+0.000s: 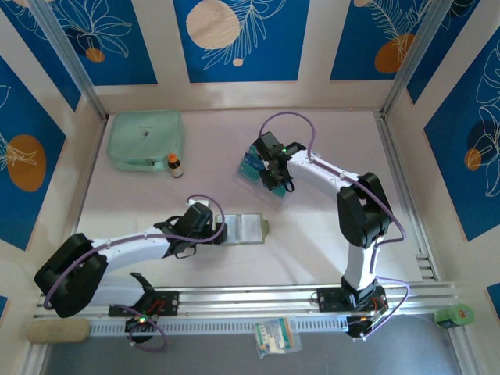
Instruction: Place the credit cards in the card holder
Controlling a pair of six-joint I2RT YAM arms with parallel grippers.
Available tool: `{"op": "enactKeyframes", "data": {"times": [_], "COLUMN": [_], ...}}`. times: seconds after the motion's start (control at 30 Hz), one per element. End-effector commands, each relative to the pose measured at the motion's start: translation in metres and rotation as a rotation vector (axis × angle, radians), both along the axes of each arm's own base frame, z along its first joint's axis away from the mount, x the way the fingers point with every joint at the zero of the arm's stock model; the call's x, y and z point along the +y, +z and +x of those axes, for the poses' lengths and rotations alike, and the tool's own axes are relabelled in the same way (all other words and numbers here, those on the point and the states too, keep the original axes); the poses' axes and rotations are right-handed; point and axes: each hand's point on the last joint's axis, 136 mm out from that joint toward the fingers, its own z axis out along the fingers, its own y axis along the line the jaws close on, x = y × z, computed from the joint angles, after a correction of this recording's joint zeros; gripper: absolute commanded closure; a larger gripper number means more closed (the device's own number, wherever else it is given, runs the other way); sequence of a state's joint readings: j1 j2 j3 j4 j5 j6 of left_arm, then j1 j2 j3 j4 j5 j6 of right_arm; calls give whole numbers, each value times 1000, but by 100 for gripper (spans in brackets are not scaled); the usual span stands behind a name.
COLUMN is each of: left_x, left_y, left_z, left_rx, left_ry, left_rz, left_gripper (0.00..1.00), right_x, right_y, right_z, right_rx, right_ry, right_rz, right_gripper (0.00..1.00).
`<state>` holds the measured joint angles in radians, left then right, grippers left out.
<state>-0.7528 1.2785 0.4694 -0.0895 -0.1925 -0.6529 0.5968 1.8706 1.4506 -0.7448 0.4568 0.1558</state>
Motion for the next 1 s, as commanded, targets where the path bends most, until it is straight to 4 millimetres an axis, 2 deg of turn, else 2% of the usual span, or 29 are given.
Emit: {"op": "enactKeyframes", "data": {"times": [0.0, 0.33, 0.63, 0.77, 0.97], "left_x": [7, 7, 7, 6, 5], "left_y": [-5, -5, -4, -1, 10], "left_z": [0, -1, -1, -1, 1], "left_rx": [1, 2, 0, -5, -21], "left_ry": [11, 11, 11, 9, 12], "left_rz": [20, 20, 17, 11, -1], "left_gripper": [0, 0, 0, 0, 0], "right_x": [2, 3, 5, 9, 16], "right_y": [2, 6, 10, 22, 55], "right_z": [-7, -10, -7, -6, -6], "right_rx": [4, -8, -26, -59, -132], "right_ry": [21, 30, 84, 114, 138], "right_rz": [-4, -16, -24, -8, 28], "right_gripper": [81, 82, 99, 100, 100]}}
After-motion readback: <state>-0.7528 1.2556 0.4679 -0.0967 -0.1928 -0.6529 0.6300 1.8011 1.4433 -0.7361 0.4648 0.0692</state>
